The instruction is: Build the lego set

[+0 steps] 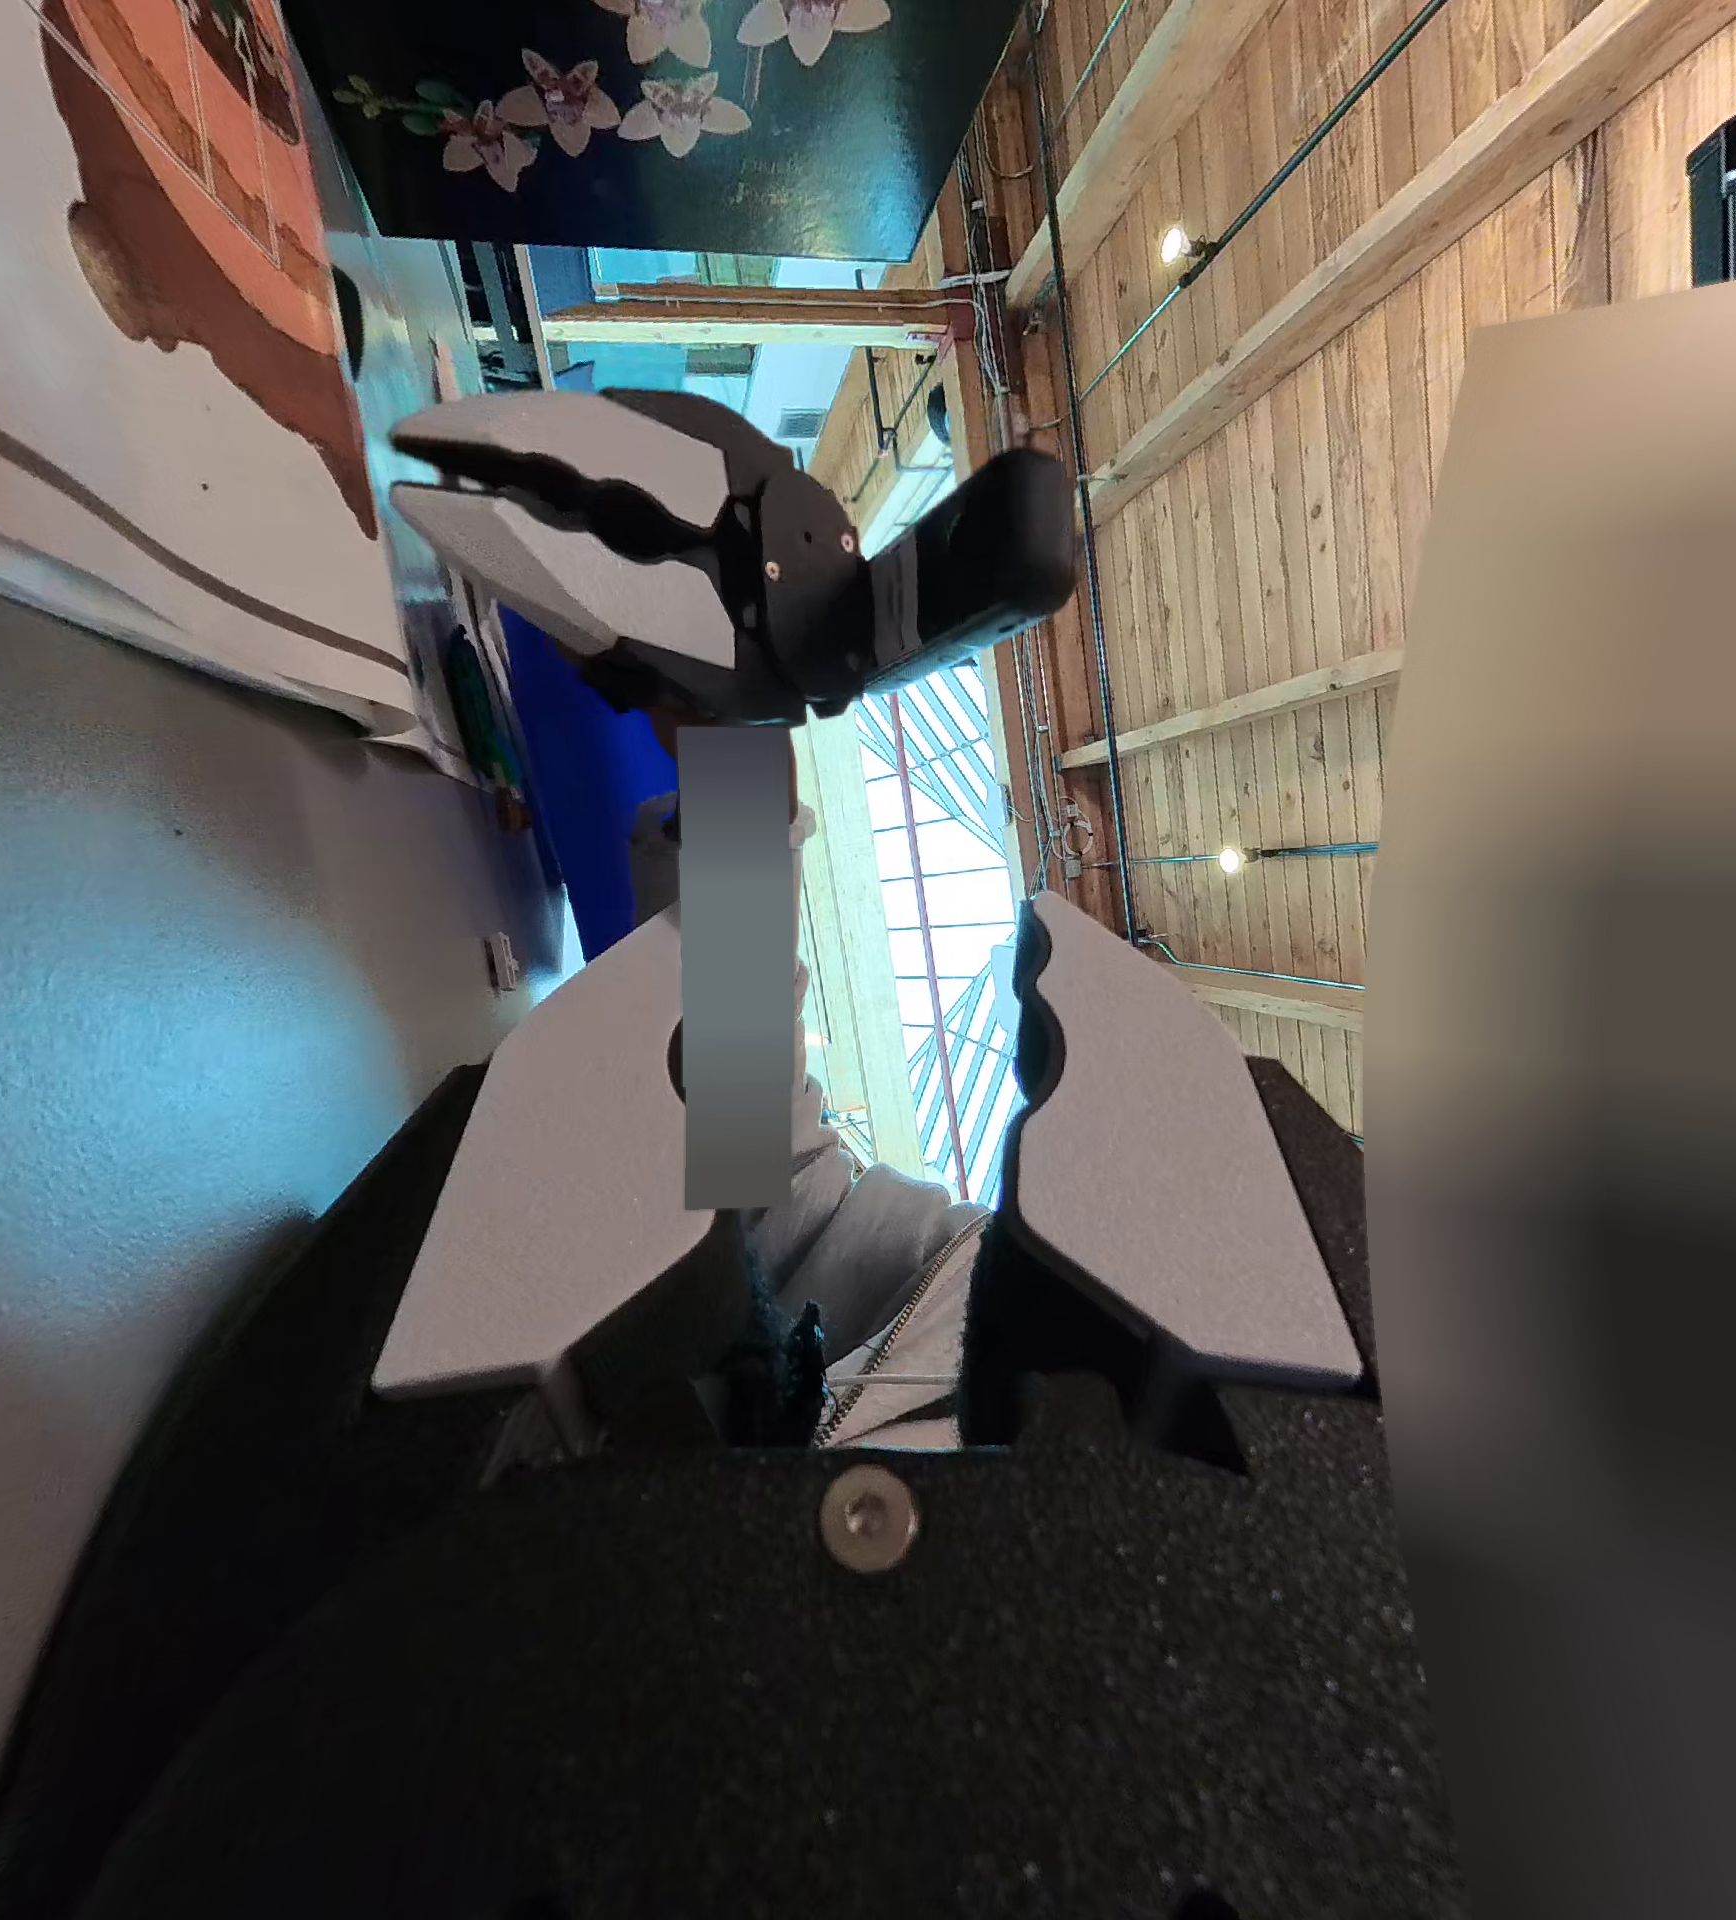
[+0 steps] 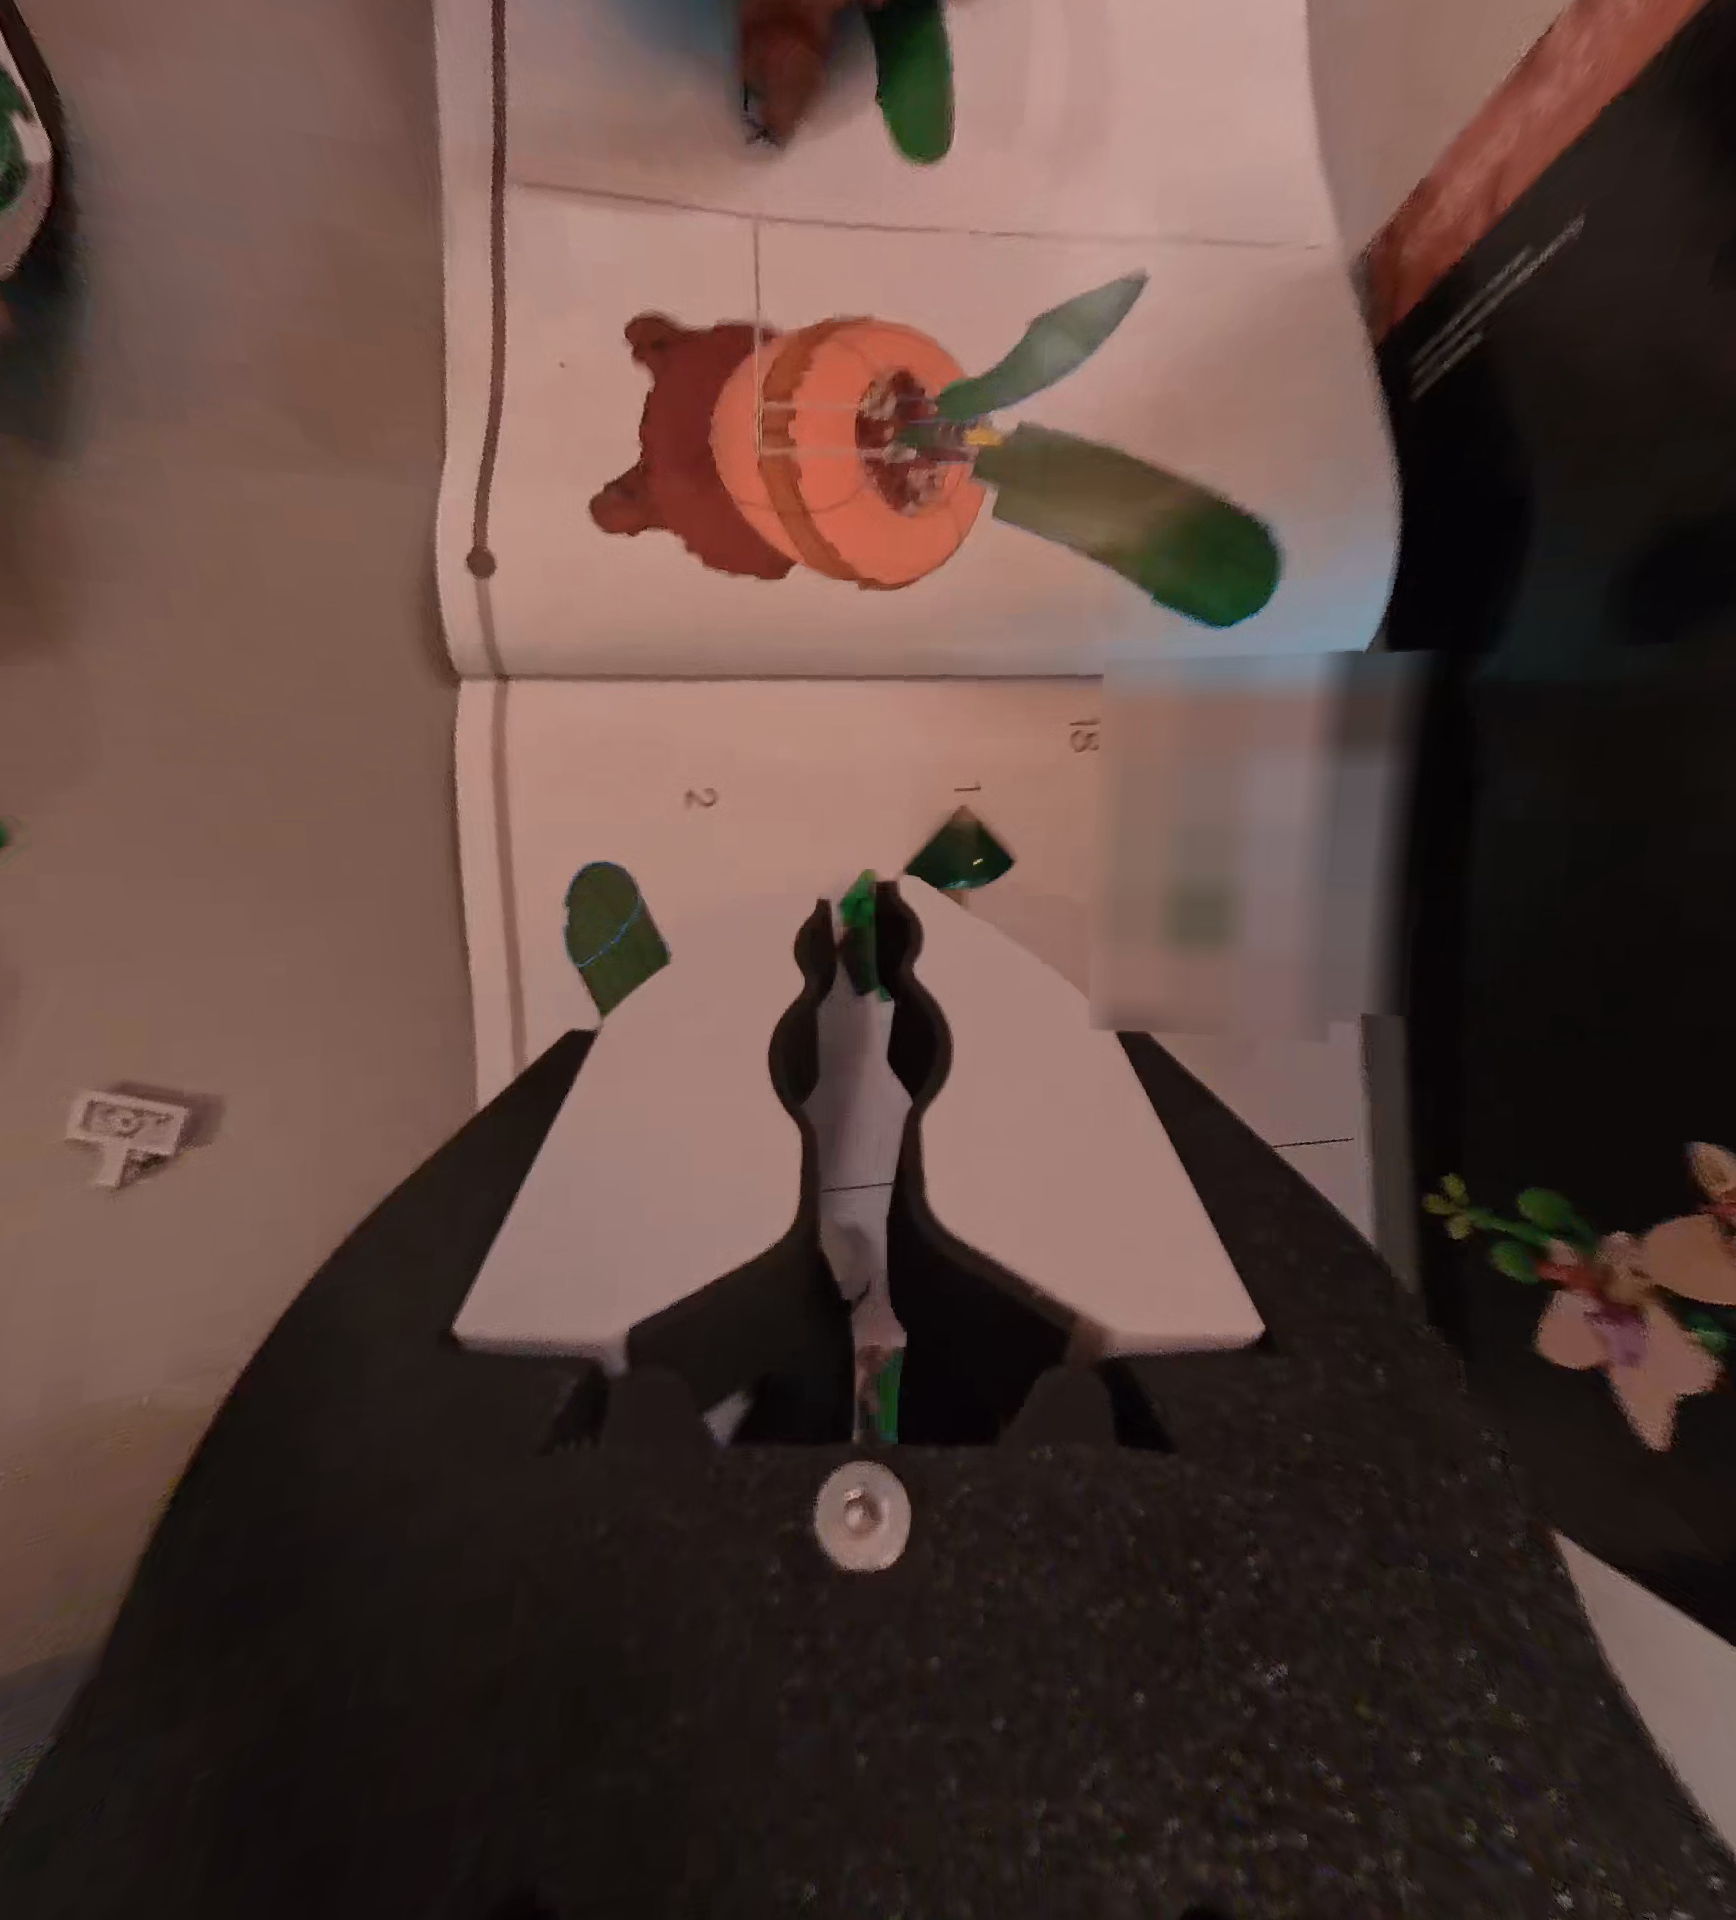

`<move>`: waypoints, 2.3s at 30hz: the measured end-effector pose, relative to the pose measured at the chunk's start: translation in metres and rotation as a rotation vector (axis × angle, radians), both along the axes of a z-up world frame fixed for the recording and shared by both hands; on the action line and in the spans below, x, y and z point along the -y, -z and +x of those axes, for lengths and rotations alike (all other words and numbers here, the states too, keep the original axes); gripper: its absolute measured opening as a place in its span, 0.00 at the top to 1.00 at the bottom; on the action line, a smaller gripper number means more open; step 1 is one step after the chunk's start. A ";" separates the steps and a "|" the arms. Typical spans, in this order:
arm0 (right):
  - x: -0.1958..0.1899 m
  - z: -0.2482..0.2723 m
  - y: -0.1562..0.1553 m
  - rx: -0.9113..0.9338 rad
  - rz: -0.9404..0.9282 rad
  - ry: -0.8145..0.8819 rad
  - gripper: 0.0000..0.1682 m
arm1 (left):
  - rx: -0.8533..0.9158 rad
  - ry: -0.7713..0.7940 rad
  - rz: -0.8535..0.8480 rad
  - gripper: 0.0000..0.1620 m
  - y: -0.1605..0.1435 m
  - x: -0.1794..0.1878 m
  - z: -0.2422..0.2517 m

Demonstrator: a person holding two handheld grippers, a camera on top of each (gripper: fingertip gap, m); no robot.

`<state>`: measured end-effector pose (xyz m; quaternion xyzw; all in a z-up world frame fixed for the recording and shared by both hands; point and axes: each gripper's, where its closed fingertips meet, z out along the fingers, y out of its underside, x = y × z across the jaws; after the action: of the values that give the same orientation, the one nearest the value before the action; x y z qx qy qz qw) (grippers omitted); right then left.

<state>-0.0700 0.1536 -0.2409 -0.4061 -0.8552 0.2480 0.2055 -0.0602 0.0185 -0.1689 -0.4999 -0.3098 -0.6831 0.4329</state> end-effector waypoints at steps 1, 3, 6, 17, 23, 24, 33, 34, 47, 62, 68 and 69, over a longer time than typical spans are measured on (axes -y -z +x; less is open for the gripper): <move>-0.004 -0.005 -0.005 -0.030 -0.018 0.009 0.94 | -0.001 0.002 -0.001 0.67 0.000 0.000 0.000; -0.007 -0.014 -0.009 -0.029 -0.107 0.030 0.87 | -0.002 0.002 -0.003 0.67 0.000 0.000 0.000; -0.006 -0.018 -0.004 0.012 -0.169 0.000 0.82 | 0.007 -0.003 0.000 0.67 0.000 0.000 -0.001; -0.013 -0.021 0.011 0.269 -0.005 -0.049 0.87 | 0.007 0.008 -0.002 0.67 -0.001 0.000 0.000; -0.012 -0.020 0.011 0.288 0.047 -0.058 0.89 | 0.020 -0.005 0.004 0.68 -0.002 -0.001 -0.002; -0.012 -0.019 0.011 0.273 0.046 -0.055 0.89 | 0.018 -0.008 0.002 0.69 -0.001 -0.001 -0.002; 0.045 0.015 -0.025 0.239 -0.030 -0.070 0.89 | 0.029 -0.016 -0.027 0.68 0.000 -0.004 -0.003; 0.058 0.019 -0.031 0.242 -0.056 -0.079 0.89 | 0.032 -0.019 -0.033 0.68 0.001 -0.004 -0.004; 0.122 0.015 -0.042 0.248 -0.083 -0.102 0.89 | 0.009 -0.029 -0.067 0.70 0.006 -0.007 -0.003; 0.127 0.014 -0.043 0.260 -0.029 -0.128 0.89 | -0.038 -0.021 -0.097 0.76 0.012 -0.007 0.000; 0.128 0.015 -0.043 0.263 -0.025 -0.135 0.89 | -0.052 -0.018 -0.116 0.81 0.014 -0.007 0.001; 0.128 0.015 -0.042 0.266 -0.026 -0.137 0.89 | -0.051 -0.019 -0.117 0.81 0.014 -0.008 0.001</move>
<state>-0.0552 0.0251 -0.1988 -0.3785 -0.8974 0.2166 0.0675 -0.0590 0.0261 -0.1832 -0.5386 -0.3428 -0.6469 0.4170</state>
